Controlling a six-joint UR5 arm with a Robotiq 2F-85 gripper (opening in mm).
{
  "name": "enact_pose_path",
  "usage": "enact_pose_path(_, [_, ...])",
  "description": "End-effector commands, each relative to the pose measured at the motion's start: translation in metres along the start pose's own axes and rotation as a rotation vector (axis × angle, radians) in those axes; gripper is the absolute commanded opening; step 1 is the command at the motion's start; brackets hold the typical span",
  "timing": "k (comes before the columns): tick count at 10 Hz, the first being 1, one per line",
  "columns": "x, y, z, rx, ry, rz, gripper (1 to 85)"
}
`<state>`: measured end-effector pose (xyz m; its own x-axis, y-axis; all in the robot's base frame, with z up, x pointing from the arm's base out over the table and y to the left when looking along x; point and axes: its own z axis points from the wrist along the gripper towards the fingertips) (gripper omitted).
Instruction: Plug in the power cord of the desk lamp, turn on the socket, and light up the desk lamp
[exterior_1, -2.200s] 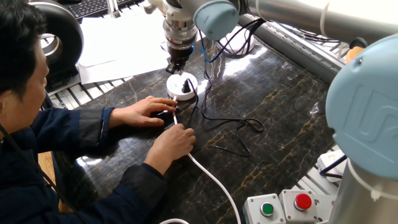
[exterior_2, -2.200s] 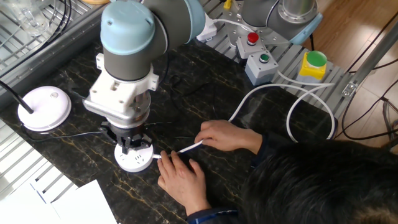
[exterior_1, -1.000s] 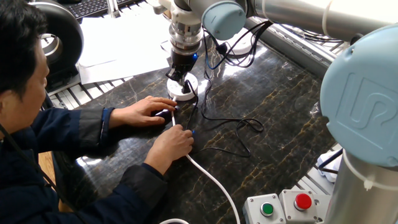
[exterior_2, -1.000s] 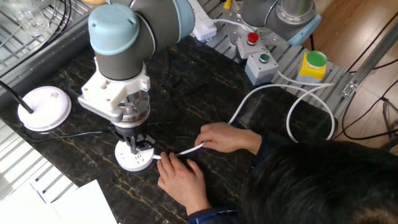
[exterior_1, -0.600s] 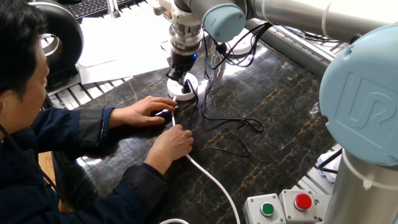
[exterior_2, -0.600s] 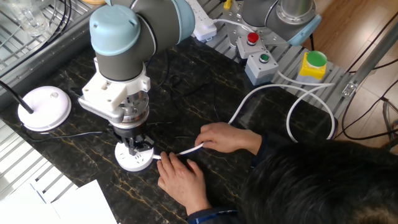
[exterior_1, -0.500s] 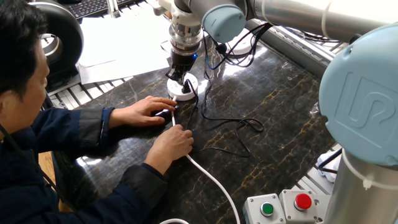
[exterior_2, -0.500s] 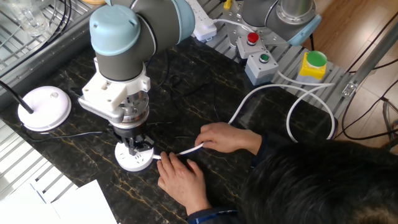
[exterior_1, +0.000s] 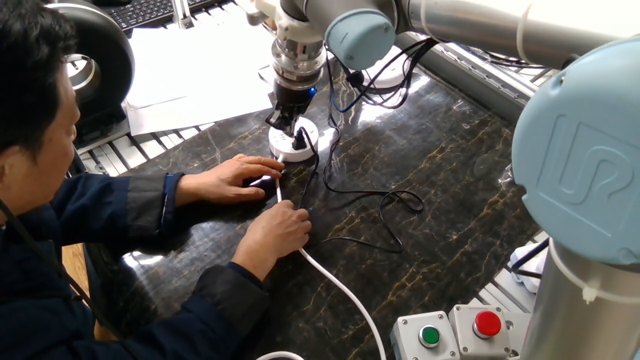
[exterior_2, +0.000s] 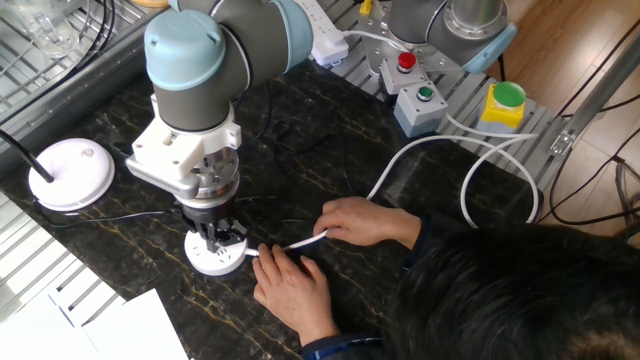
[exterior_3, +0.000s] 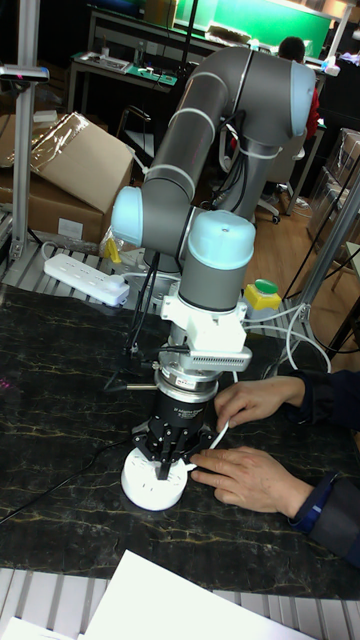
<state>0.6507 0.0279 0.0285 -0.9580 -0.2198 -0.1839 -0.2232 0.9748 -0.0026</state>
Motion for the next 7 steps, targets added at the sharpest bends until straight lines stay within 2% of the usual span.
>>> enact_pose_path(1, [-0.0009, -0.0033, 0.0008, -0.006, -0.012, 0.003, 1.0])
enact_pose_path(7, [0.0051, -0.0097, -0.0048, -0.027, -0.036, -0.014, 1.0])
